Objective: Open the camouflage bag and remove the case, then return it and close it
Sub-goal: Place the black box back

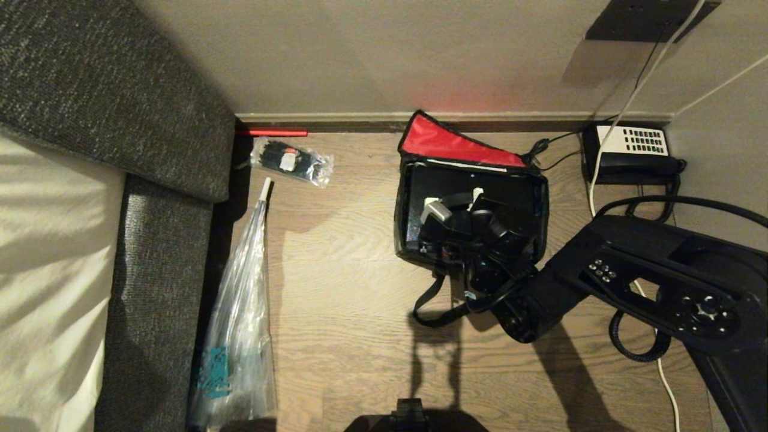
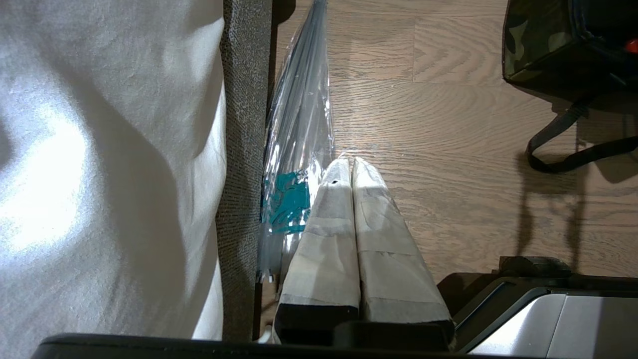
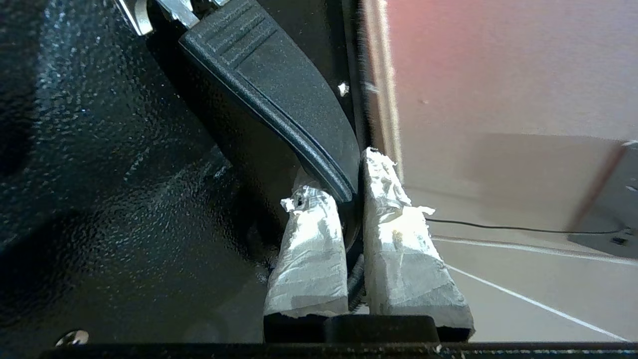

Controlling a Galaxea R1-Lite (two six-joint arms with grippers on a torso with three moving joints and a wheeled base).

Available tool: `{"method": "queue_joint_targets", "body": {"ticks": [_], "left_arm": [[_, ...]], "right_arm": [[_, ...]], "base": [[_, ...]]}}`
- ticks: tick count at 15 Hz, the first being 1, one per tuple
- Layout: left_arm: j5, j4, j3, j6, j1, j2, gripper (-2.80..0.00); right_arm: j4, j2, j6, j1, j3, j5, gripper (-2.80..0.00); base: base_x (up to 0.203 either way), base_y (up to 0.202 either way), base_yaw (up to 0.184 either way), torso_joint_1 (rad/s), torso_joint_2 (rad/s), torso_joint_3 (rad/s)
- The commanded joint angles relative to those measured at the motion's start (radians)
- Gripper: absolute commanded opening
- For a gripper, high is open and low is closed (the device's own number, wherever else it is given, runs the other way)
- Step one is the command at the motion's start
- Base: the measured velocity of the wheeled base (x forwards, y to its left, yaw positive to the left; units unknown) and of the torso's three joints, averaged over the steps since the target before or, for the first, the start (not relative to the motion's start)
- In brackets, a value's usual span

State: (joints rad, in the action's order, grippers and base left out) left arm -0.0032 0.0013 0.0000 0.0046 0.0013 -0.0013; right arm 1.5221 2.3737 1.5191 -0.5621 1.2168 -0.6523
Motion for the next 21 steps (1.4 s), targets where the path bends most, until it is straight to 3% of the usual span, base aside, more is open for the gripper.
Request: {"method": "queue_joint_targets", "body": {"ticks": [1,15,16,17,21], "left_arm": [[0.000,0.000,0.002,0.000,0.000,0.001,-2.80],[0.000,0.000,0.002,0.000,0.000,0.001,-2.80],[0.000,0.000,0.002,0.000,0.000,0.001,-2.80],[0.000,0.000,0.002,0.000,0.000,0.001,-2.80],[0.000,0.000,0.002,0.000,0.000,0.001,-2.80]], "right_arm": [[0.008,0.026,0.009,0.007,0.004,-0.003,-2.80],[0.008,0.039,0.007,0.007,-0.007,-0.003,-2.80],[0.008,0.040,0.013,0.007,-0.007,-0.001,-2.10],[0.008,0.046,0.009,0.005,-0.008,-0.003,0.00],[0.008,0.048,0.007,0.002,-0.014,-0.003,0.00]], "base": [[0.000,0.000,0.000,0.000,0.00,0.000],[0.000,0.000,0.000,0.000,0.00,0.000],[0.000,0.000,0.000,0.000,0.00,0.000],[0.000,0.000,0.000,0.000,0.00,0.000],[0.000,0.000,0.000,0.000,0.00,0.000]]}}
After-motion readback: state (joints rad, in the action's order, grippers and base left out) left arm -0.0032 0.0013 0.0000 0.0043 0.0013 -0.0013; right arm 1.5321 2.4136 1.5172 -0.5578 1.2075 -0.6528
